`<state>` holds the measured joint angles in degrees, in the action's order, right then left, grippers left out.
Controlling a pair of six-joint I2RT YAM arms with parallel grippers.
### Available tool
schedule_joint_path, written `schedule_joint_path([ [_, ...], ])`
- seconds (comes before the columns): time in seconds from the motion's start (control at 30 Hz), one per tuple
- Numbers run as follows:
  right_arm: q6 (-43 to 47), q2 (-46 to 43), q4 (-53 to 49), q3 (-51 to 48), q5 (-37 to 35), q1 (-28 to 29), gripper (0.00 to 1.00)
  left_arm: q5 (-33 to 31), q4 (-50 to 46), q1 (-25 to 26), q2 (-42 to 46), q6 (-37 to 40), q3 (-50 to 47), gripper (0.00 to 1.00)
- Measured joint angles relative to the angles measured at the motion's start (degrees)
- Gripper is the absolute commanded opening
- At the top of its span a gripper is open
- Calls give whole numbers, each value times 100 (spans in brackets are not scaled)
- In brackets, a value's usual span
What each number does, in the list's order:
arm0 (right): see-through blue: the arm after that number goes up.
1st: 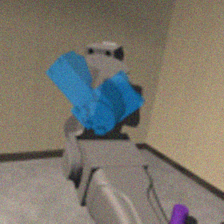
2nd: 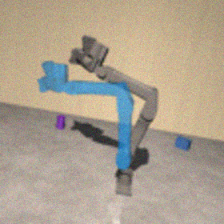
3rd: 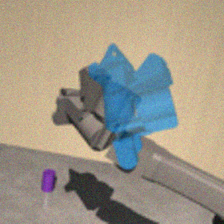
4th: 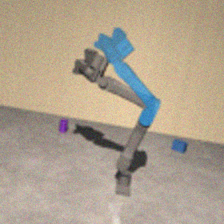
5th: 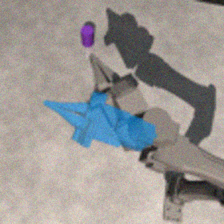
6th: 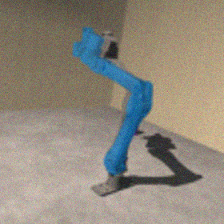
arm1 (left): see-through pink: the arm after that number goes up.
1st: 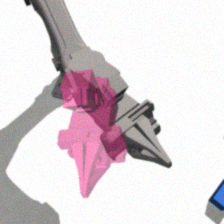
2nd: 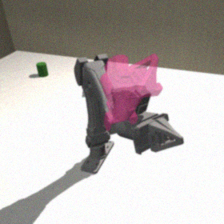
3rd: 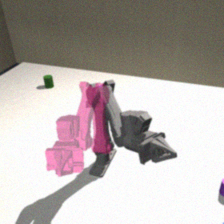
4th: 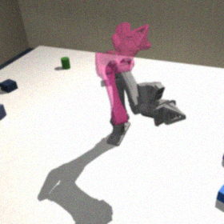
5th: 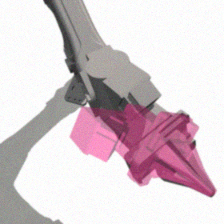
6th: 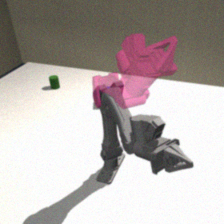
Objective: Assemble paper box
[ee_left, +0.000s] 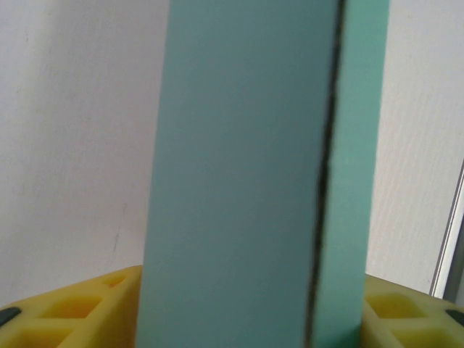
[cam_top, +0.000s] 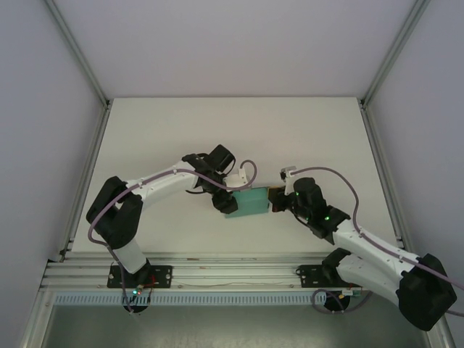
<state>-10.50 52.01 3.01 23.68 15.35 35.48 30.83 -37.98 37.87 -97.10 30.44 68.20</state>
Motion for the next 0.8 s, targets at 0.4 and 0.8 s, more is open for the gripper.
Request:
schedule_joint_path([
  [0.4, -492, -107, -774, 254, -245, 79, 0, -435, 398, 142, 887, -476, -184, 100],
  [0.8, -737, 120, -1300, 651, -848, 568, 0, -1650, 870, 254, 2096, -1777, -852, 84],
])
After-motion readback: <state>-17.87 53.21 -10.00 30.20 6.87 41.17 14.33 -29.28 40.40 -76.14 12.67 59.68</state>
